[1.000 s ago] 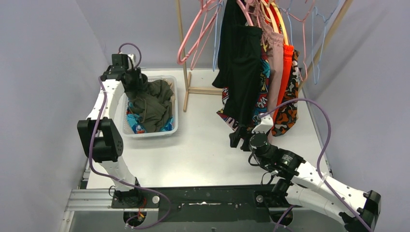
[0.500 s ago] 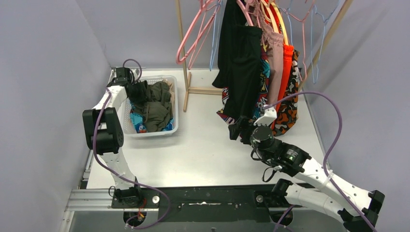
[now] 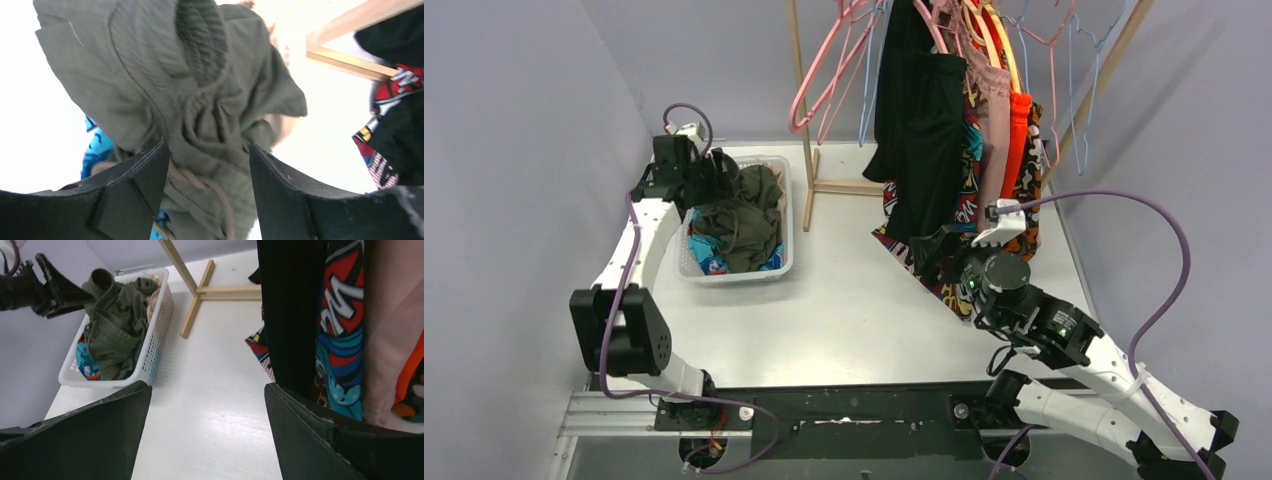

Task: Remove the shorts from the hanger
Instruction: Pick up the hanger from the clothes rod.

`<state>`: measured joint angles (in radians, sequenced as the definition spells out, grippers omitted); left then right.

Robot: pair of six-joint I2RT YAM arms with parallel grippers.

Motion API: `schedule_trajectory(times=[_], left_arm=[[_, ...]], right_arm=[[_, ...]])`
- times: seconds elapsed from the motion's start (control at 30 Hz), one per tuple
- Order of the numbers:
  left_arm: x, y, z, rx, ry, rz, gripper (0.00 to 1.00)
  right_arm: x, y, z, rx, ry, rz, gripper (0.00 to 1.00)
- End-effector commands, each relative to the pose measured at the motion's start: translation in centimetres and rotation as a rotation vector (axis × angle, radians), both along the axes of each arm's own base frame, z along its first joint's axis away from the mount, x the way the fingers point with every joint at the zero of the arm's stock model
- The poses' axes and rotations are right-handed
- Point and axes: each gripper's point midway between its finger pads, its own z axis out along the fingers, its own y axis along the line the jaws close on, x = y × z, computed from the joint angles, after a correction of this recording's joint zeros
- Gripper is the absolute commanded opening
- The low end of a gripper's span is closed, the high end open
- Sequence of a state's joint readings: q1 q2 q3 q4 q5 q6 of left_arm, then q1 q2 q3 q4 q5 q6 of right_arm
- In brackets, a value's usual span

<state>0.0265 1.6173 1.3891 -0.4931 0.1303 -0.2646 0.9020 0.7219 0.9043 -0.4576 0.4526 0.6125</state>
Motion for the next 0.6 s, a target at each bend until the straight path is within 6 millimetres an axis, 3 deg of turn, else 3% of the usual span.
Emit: schedule_trajectory(times=[0.0,0.1,0.27,0.37,0.57], left_arm=[[-1.5,-0.2,3.6,-0.017,-0.149,0.054,0.60],[-3.2,-1.6,4.6,-0.053,-0.189,0.011,0.61],[-6.6,-6.2,5.7,-0.114,-0.263,-0.115,0.61],[-8.1,-7.5,5.9,-0.155,-0.282,-0.153,0.62],[-10.8,-7.6,7.1,-0.174,-0.392,-0.180,0.64]], right_arm=[[1.8,-1.3,5.5,-0.117,-0.145,-0.061,0.86],[2.8,-3.5,8.4,-0.198,-0.176,-0.182,0.85],[4.1,-5.3,13.3,-0.339,-0.253,-0.267,0.86],[5.7,-6.3,15.0,-0.391,-0.233,-0.294,0.86],[9.4,-7.3,16.0,-0.334,-0.176,-0.230,0.86]])
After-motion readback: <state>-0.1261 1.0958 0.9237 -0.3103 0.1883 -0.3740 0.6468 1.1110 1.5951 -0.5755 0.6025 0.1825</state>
